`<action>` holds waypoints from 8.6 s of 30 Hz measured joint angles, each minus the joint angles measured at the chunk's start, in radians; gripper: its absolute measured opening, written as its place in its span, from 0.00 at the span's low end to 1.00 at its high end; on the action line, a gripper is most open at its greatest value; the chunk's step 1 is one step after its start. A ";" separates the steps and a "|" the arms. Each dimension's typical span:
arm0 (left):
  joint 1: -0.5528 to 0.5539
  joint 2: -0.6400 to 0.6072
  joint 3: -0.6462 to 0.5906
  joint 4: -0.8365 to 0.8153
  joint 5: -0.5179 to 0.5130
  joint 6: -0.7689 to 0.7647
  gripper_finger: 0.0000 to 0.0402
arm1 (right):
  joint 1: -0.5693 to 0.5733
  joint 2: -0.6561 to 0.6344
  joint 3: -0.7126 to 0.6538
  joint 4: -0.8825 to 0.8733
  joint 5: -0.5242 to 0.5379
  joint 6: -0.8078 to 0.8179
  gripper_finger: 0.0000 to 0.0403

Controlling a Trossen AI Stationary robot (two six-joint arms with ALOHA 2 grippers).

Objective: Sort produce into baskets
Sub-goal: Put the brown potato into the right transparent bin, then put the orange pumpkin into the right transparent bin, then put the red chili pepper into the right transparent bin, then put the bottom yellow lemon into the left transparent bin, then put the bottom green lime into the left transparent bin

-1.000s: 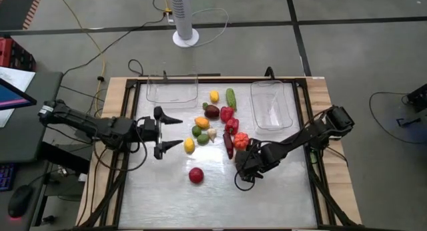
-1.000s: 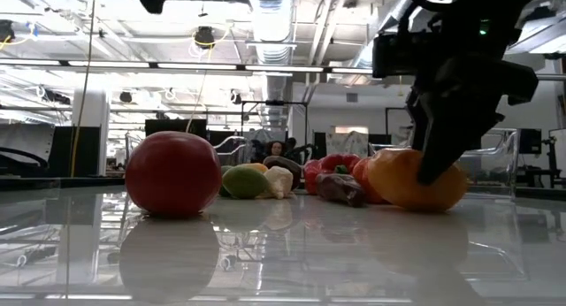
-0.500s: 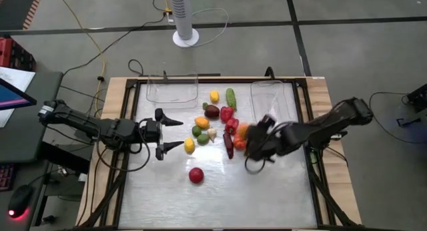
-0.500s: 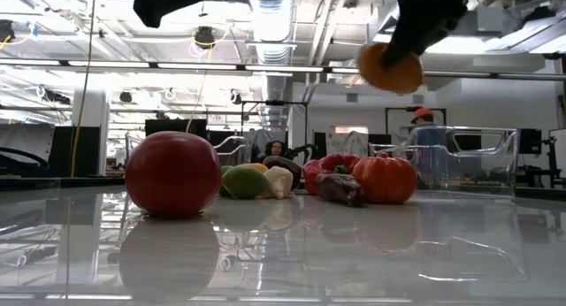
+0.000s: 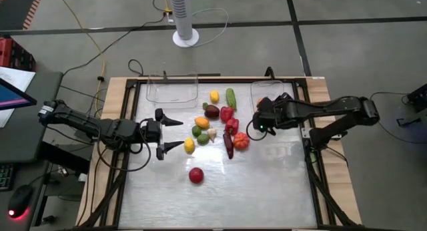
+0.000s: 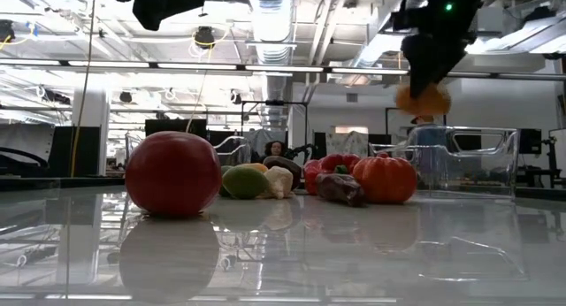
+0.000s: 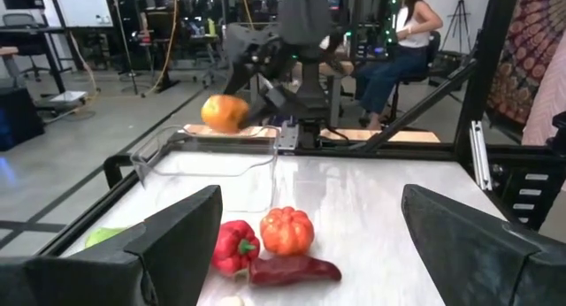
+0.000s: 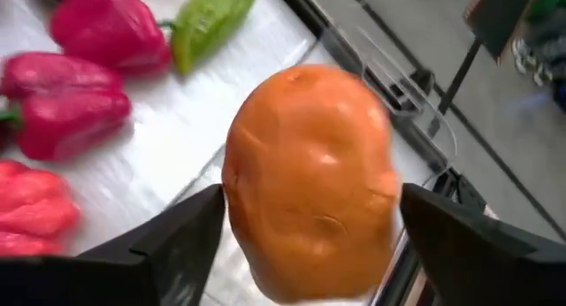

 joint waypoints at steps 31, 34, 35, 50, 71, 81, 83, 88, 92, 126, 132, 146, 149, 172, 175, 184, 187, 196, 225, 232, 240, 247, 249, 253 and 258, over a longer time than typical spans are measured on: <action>-0.001 0.000 -0.001 -0.029 0.022 -0.026 0.84 | 0.130 0.424 0.002 0.462 -0.382 -0.365 0.94; -0.001 0.000 -0.001 -0.037 0.022 -0.025 0.84 | 0.121 0.465 0.009 0.462 -0.373 -0.394 0.93; 0.000 0.000 -0.001 -0.039 0.022 -0.025 0.84 | 0.121 0.477 0.012 0.454 -0.373 -0.395 0.93; 0.000 0.000 -0.001 -0.048 0.022 -0.026 0.84 | 0.174 0.449 0.187 0.227 -0.239 -0.382 0.73; 0.000 0.000 -0.001 -0.048 0.017 -0.034 0.84 | -0.004 -0.072 -0.074 0.020 -0.002 -0.062 0.93; 0.000 0.000 -0.001 -0.048 0.009 -0.033 0.84 | 0.045 -0.050 -0.066 0.311 -0.112 -0.135 0.96; 0.000 0.000 -0.001 -0.048 0.009 -0.028 0.84 | 0.095 -0.019 -0.066 0.421 -0.133 -0.142 0.96; 0.000 0.000 -0.001 -0.047 0.008 -0.028 0.84 | 0.186 0.139 -0.065 0.677 -0.241 -0.124 0.96; 0.000 0.000 -0.001 -0.049 0.008 -0.028 0.84 | 0.210 0.299 -0.034 0.716 -0.277 -0.069 0.96; -0.003 -0.029 -0.001 -0.133 -0.045 -0.033 0.84 | 0.150 0.407 0.027 0.506 -0.322 -0.137 0.33; -0.003 -0.029 -0.001 -0.134 -0.049 -0.033 0.84 | 0.152 0.186 0.027 0.396 -0.136 -0.108 0.42; -0.003 -0.027 -0.001 -0.133 -0.051 -0.036 0.84 | 0.047 -0.079 -0.049 0.128 0.090 -0.104 0.57; -0.003 -0.027 -0.001 -0.133 -0.050 -0.036 0.84 | 0.016 -0.071 -0.070 0.125 0.088 -0.100 0.69; -0.003 0.419 0.000 -0.211 0.011 -0.510 0.84 | 0.198 -0.139 -0.106 0.691 0.260 -0.435 0.79; -0.003 0.464 0.000 -0.202 -0.012 -0.573 0.84 | 0.172 -0.140 -0.153 0.822 0.217 -0.525 0.79; 0.051 0.621 0.005 -0.196 -0.105 -0.688 0.84 | 0.070 -0.156 -0.295 1.025 0.102 -0.601 0.79; 0.084 0.672 0.024 -0.204 -0.104 -0.678 0.84 | 0.042 -0.165 -0.313 1.036 0.068 -0.610 0.79; 0.137 0.763 0.066 -0.233 -0.055 -0.653 0.62 | 0.052 -0.187 -0.314 1.023 0.063 -0.606 0.79; 0.755 0.252 0.141 -0.432 -0.102 -0.210 0.63 | 0.057 -0.183 -0.314 1.065 0.038 -0.586 0.79; 0.944 0.351 0.213 -0.447 0.039 -0.139 0.77 | 0.056 -0.183 -0.314 1.065 0.037 -0.603 0.79; 0.923 0.364 0.276 -0.470 0.222 -0.094 0.84 | 0.055 -0.183 -0.314 1.052 0.029 -0.615 0.79; 0.569 0.377 0.214 -0.455 0.303 -0.047 0.75 | 0.018 -0.183 -0.314 1.054 0.009 -0.629 0.79; 0.463 0.376 0.198 -0.413 0.262 -0.054 0.74 | 0.005 -0.183 -0.314 1.056 -0.013 -0.626 0.79; 0.319 0.379 0.181 -0.336 0.178 -0.104 0.71 | -0.005 -0.183 -0.314 1.057 -0.031 -0.609 0.79; 0.255 0.485 0.181 -0.263 0.156 -0.138 0.69 | -0.004 -0.183 -0.314 1.068 -0.045 -0.606 0.79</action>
